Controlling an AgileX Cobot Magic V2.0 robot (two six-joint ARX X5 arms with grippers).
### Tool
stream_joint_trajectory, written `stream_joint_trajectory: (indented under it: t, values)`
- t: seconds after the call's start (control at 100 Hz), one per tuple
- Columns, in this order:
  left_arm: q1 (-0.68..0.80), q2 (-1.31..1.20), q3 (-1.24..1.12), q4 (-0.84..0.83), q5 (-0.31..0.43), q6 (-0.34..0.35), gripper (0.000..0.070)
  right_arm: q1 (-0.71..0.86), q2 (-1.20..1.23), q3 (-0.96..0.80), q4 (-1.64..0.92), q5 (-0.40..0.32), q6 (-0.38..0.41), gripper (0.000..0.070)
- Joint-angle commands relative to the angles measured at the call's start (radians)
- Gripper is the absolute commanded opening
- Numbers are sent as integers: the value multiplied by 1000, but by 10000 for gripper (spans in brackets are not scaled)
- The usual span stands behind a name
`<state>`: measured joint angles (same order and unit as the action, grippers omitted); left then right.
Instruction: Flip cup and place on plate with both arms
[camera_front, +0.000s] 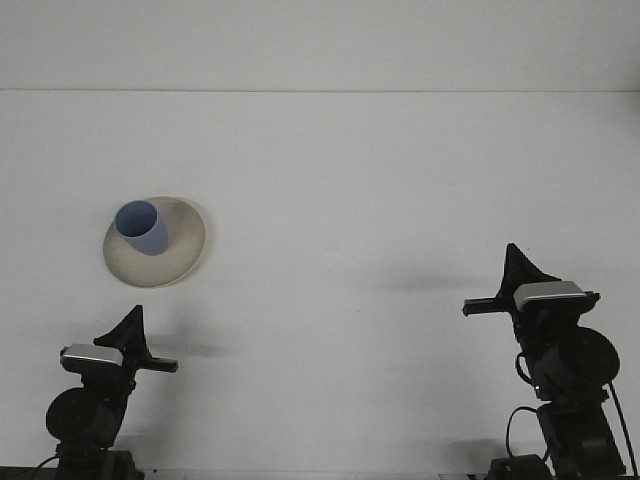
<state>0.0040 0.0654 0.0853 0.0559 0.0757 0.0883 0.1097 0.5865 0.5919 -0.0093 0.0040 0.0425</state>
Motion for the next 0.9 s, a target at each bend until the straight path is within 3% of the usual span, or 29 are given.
stream_joint_trajectory:
  t: [0.0, 0.27, 0.89]
  values:
    - [0, -26, -13, 13, -6, -26, 16, -1, 3, 3, 13, 4, 10, 0]
    - [-2, -63, -72, 54, -7, -67, 16, -1, 3, 3, 16, 4, 10, 0]
    - [-4, -61, -71, 57, -6, -74, 16, -1, 3, 3, 17, 4, 10, 0]
